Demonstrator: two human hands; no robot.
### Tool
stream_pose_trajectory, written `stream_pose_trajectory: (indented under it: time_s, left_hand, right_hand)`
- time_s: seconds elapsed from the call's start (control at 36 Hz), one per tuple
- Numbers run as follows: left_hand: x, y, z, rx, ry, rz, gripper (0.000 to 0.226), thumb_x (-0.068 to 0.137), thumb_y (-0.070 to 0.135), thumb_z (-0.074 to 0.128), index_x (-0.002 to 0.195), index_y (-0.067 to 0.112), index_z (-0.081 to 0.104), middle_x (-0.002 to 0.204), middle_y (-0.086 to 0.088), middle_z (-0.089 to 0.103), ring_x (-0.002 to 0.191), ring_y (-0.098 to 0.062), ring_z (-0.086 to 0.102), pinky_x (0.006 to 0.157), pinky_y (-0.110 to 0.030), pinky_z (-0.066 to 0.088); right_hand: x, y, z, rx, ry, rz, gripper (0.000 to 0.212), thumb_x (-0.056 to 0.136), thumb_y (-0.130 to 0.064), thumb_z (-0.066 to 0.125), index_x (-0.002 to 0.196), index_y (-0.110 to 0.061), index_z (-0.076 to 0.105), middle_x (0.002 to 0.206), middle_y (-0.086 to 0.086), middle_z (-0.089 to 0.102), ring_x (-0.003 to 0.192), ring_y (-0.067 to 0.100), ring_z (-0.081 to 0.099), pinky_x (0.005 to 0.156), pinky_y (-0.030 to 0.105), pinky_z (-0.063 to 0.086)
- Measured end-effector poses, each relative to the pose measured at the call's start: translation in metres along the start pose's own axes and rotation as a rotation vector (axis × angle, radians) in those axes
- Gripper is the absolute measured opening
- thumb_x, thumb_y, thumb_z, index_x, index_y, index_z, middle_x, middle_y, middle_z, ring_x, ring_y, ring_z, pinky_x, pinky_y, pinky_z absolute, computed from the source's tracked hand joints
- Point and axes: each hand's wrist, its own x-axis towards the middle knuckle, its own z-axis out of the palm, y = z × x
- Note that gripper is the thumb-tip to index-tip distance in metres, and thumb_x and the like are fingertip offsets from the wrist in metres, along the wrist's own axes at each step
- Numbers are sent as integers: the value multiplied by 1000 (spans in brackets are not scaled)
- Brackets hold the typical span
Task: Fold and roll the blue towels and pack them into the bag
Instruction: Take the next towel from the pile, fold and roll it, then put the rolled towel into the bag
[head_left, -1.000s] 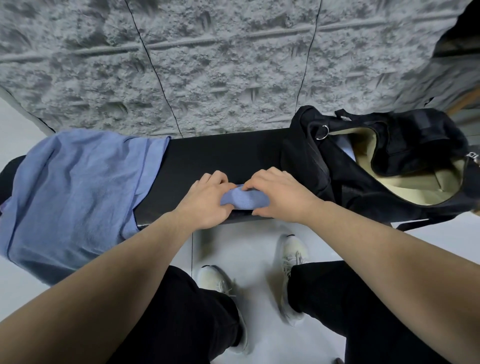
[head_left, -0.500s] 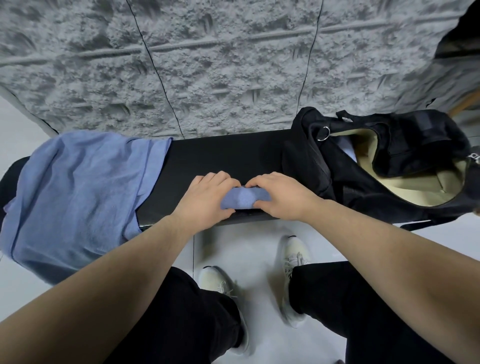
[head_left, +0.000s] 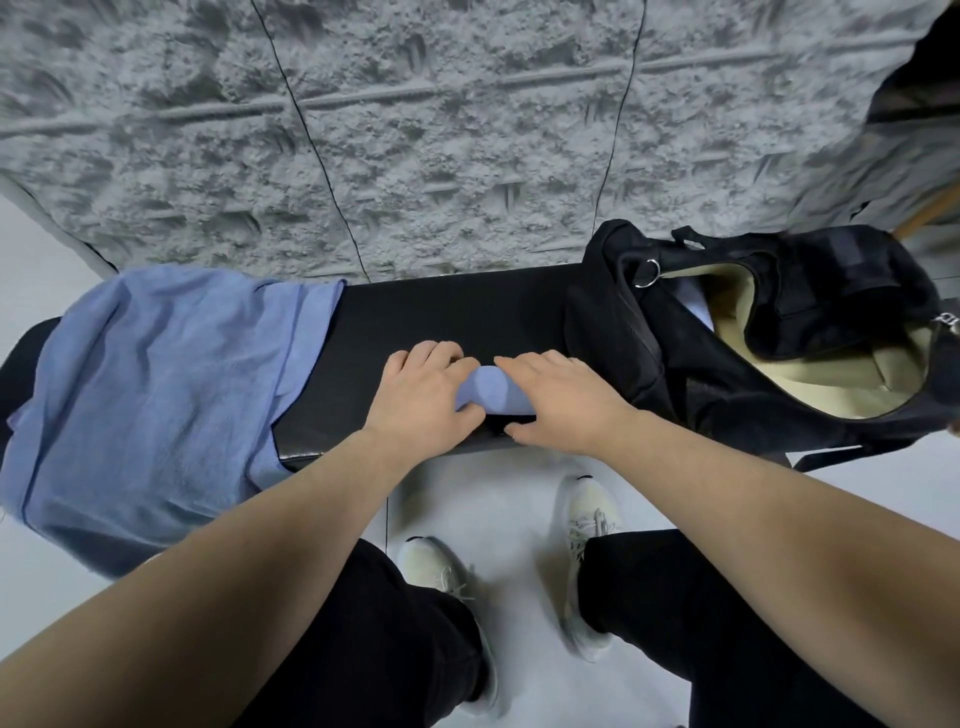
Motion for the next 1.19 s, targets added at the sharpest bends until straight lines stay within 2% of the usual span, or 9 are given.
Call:
stream_pose_trajectory:
  time_s: [0.14, 0.28, 0.42, 0.53, 0.64, 0.72, 0.92, 1.06, 1.19]
  left_hand:
    - [-3, -1, 1, 55, 107, -7, 54, 77, 41, 49, 128, 25, 60, 127, -3, 51, 116, -26, 44, 94, -42, 30]
    - [-1, 2, -7, 79, 137, -39, 48, 82, 24, 63, 130, 25, 60, 105, -8, 51, 91, -29, 50, 74, -40, 39]
    - [-3, 10, -12, -276, -59, -223, 52, 98, 19, 43, 148, 32, 36, 120, -5, 55, 94, -27, 56, 74, -34, 46]
    - [-1, 18, -18, -642, -5, -341, 49, 99, 23, 42, 147, 34, 37, 118, -2, 48, 86, -14, 55, 79, -31, 49]
    - [10, 33, -33, -1017, 35, -539, 44, 98, 32, 49, 140, 38, 41, 123, -1, 32, 91, -12, 56, 93, -39, 53]
    - [19, 47, -49, -1224, 92, -667, 45, 93, 32, 59, 134, 38, 40, 129, -4, 27, 97, -12, 54, 94, -38, 53]
    - [36, 67, -68, -1563, 136, -804, 103, 71, 37, 82, 147, 46, 14, 144, 1, 41, 119, -26, 54, 95, -50, 51]
    - [36, 82, -78, -1681, 137, -816, 67, 85, 19, 73, 142, 28, 39, 123, -1, 64, 104, -23, 66, 85, -45, 57]
    - [35, 103, -93, -1733, 114, -806, 58, 85, 19, 72, 136, 29, 45, 114, -1, 68, 96, -22, 70, 71, -36, 57]
  right_hand:
    - [5, 1, 0, 29, -4, 29, 76, 90, -40, 63, 153, -19, 25, 139, 0, 47, 118, 22, 47, 98, 32, 39]
    - [6, -3, 1, 130, 42, 122, 57, 87, -38, 60, 139, -23, 42, 123, -2, 58, 110, 23, 54, 90, 36, 47]
    - [4, -13, -5, 260, 34, 219, 46, 83, -39, 60, 126, -25, 51, 110, -4, 61, 99, 22, 60, 80, 35, 49]
    - [0, -21, -15, 414, 85, 293, 55, 82, -38, 64, 133, -26, 48, 114, -4, 60, 100, 18, 58, 78, 31, 47]
    - [-1, -29, -29, 511, 149, 311, 51, 80, -43, 67, 125, -26, 51, 110, -7, 60, 95, 14, 59, 74, 30, 48]
    - [-4, -36, -38, 549, 181, 317, 52, 79, -45, 69, 122, -24, 49, 109, -6, 58, 92, 15, 61, 73, 33, 51]
    - [-21, -43, -68, 535, 213, 311, 54, 80, -42, 71, 120, -18, 44, 113, 0, 50, 93, 22, 61, 72, 38, 51]
    - [-43, -36, -86, 570, 182, 296, 51, 81, -41, 69, 120, -22, 43, 111, -4, 47, 81, 16, 63, 59, 28, 46]
    - [-60, -24, -104, 664, 207, 306, 50, 77, -36, 70, 119, -23, 46, 113, -4, 47, 93, 12, 57, 73, 29, 51]
